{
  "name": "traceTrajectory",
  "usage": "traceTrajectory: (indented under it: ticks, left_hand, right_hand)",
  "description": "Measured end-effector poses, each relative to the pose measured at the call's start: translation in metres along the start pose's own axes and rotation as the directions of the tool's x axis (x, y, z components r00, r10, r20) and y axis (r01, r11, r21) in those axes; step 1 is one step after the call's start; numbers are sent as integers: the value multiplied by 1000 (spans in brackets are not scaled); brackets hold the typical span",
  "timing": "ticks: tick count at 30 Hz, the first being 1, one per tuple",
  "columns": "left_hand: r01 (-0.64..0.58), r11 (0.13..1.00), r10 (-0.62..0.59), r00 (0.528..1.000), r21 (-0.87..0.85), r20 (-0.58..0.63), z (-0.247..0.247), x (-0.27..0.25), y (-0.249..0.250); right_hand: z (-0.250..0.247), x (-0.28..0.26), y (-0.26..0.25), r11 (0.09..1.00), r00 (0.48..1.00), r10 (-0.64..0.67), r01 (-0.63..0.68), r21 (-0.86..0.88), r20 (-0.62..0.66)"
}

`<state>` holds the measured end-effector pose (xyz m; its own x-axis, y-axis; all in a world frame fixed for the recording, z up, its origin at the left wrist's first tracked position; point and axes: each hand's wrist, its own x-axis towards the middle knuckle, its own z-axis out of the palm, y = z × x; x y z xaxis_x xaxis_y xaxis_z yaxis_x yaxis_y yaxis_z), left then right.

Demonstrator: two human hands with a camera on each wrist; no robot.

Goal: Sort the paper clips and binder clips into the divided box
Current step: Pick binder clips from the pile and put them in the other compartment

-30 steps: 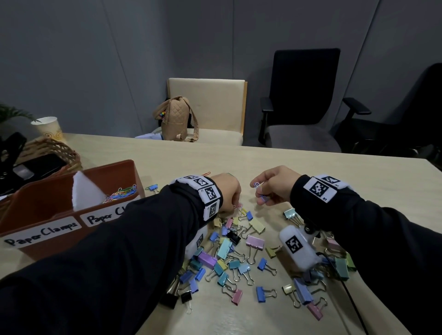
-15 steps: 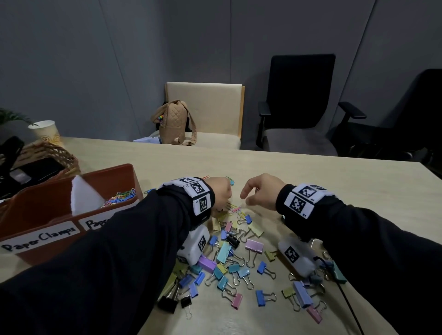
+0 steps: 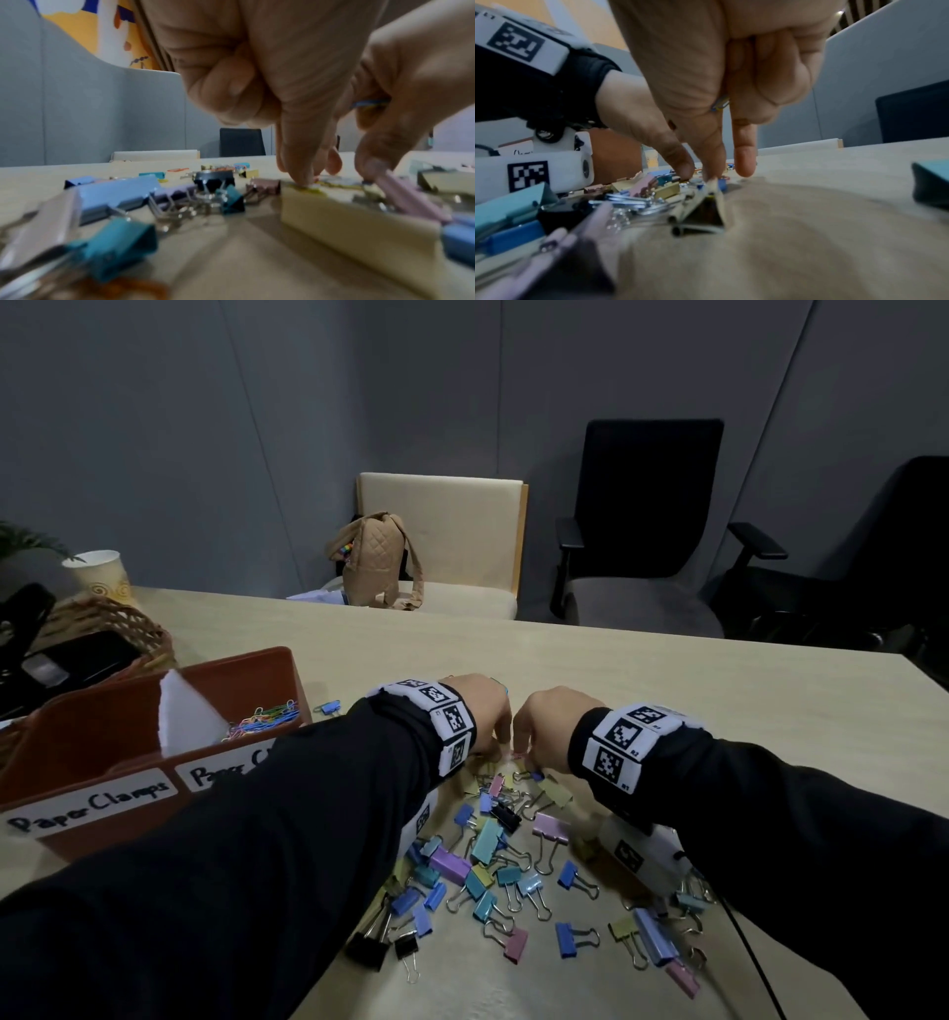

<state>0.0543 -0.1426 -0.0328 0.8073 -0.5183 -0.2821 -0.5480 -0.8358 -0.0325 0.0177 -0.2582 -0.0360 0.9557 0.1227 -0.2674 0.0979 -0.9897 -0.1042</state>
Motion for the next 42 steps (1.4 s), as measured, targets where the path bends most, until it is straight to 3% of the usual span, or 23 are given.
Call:
traceTrajectory:
  ticks: [5,9,13,17,25,29,32,37,42]
  left_hand:
    - [6,1000,-6,999,4,34,0,0,6]
    - [24,999,-24,1000,30,2,6,0,6]
    - [82,990,-84,996,-118,-20,4,1,-5]
    - [158,954,-156,987,-254,31,2,-7,-15]
    - [147,894,-167,986,-424,-10,8,-21,-29]
    - [122,864,-187,978,-489,-87,11,-25,-33]
    - [125,843,-216,969,-523,-118,12,-27,-35]
    - [111,858,-240,950,-501,-201,2,-34,-34]
    - [78,850,-287,899,-522,-332,-18,-59,-54]
  right_hand:
    - [0,3,-1,999,998,34,-33,-23,56]
    - [2,7,-1,997,998,62,-62,40,-16]
    - [4,6,-5,998,999,54,-54,-19,-2]
    - [2,2,-14,989,1000,23,-24,-145,-4]
    - [5,1,-26,967,990,27,9,-256,137]
    - [3,-1,-27,965,987,33,9,-260,155]
    - [-5,-2,-20,989,994,32,-17,-148,100]
    - [-24,-9,-9,984,999,13,-4,181,-53]
    - [-34,-8,-32,841,975,-17,133,525,-220]
